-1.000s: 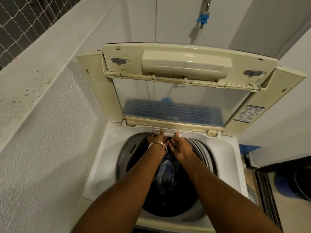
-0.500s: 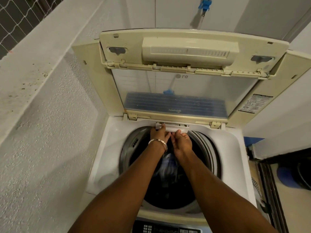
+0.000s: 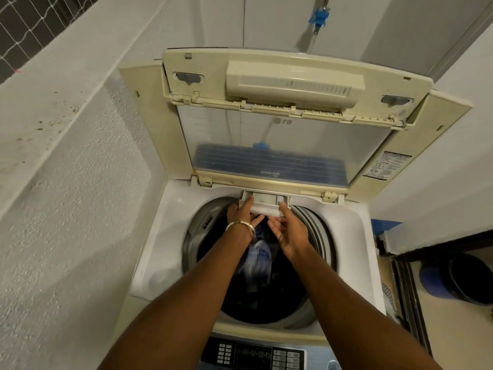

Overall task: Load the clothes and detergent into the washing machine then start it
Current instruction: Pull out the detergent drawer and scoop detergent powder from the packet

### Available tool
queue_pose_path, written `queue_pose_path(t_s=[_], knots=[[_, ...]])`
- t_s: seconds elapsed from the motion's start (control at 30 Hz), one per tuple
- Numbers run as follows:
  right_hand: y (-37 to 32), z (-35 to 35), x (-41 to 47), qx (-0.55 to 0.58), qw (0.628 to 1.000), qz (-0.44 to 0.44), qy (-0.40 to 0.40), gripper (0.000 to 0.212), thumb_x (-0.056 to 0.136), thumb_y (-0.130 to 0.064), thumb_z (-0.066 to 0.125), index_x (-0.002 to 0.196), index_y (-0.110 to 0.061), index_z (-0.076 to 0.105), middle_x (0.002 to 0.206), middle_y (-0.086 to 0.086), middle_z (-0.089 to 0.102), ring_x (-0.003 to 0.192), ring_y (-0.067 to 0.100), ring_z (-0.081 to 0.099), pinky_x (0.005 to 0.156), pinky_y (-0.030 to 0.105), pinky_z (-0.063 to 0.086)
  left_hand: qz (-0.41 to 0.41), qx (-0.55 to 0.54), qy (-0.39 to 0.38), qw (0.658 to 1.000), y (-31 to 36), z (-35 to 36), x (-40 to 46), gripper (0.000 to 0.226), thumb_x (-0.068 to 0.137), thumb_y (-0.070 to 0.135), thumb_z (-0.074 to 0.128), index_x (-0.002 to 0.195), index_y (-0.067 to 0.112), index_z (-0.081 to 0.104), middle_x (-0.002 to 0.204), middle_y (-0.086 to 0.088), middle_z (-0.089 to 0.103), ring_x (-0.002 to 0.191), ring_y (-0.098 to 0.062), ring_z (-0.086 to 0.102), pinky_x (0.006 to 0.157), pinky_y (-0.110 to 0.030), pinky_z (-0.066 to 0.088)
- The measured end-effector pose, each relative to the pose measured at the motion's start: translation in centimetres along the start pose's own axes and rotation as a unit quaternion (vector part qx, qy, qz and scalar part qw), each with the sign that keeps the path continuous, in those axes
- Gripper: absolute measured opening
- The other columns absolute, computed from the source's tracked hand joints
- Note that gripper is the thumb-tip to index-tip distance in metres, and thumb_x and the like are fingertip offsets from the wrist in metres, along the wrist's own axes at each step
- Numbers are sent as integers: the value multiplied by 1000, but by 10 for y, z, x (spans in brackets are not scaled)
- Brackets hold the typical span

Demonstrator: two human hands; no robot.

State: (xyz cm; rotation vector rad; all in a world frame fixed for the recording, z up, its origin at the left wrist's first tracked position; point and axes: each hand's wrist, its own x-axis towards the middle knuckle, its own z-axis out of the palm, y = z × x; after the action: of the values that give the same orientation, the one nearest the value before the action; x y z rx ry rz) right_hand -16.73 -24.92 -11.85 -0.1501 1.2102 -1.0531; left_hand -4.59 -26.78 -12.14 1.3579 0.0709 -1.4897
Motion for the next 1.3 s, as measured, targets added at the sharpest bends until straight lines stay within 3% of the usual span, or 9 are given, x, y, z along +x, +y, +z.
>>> queue_pose_path(t_s=[0.17,0.43,0.53,0.63,0.73,0.93,1.07,1.2,1.3], knots=[[2,-1,-17,0,1000,2,16,38,82,-24,77,106,3,65,90,15,68,78,20,71,71,25,60,-8,9,5,1000,1,-5,-14,48,86,19,69,125,-2,51,124,-23,57,98,-32,62,50,-30,58],[-7,1,-32,-8,1000,12,26,27,80,-21,79,95,-2,68,83,14,68,73,22,69,68,27,61,-24,13,2,1000,4,-4,-30,47,86,16,70,125,-5,52,127,-25,55,100,-33,59,59,-36,55],[-9,7,-35,7,999,24,43,28,78,-19,80,94,-1,67,87,17,70,68,23,71,58,26,60,-30,14,19,999,9,1,-32,50,85,12,70,128,-5,49,124,-23,52,103,-35,56,68,-38,54],[-11,13,-33,15,997,36,67,37,76,-21,81,101,1,64,92,20,70,68,25,71,51,26,58,-39,26,31,998,12,4,-29,55,81,15,74,127,-4,51,127,-25,54,102,-39,60,44,-36,55],[-13,16,-28,18,996,45,77,47,75,-23,82,110,2,63,104,23,70,69,26,70,46,24,55,-45,47,44,997,13,9,-20,57,81,20,73,129,0,50,128,-27,53,103,-42,61,36,-35,53],[-10,18,-28,10,994,57,95,49,73,-21,83,111,0,63,105,21,70,73,28,71,45,24,54,-57,73,57,994,12,6,-18,52,79,25,76,120,6,51,115,-20,52,101,-38,61,45,-39,55],[-5,12,-34,0,996,35,86,32,77,-19,79,98,2,66,91,19,70,63,24,69,47,24,56,-54,27,42,997,1,-1,-14,59,77,24,77,124,-1,53,123,-24,57,104,-41,62,43,-39,56],[-2,7,-36,-26,996,37,78,27,78,-19,77,93,0,66,80,15,67,47,17,65,51,28,54,-27,-4,20,999,-3,-14,-26,49,83,12,72,124,-6,53,121,-26,55,107,-39,60,45,-36,57],[0,2,-42,-24,997,30,62,21,80,-14,74,91,2,66,79,16,65,53,19,65,46,24,53,-31,3,-14,999,-6,-23,-35,43,88,13,65,125,-5,53,126,-26,57,101,-33,61,57,-34,54]])
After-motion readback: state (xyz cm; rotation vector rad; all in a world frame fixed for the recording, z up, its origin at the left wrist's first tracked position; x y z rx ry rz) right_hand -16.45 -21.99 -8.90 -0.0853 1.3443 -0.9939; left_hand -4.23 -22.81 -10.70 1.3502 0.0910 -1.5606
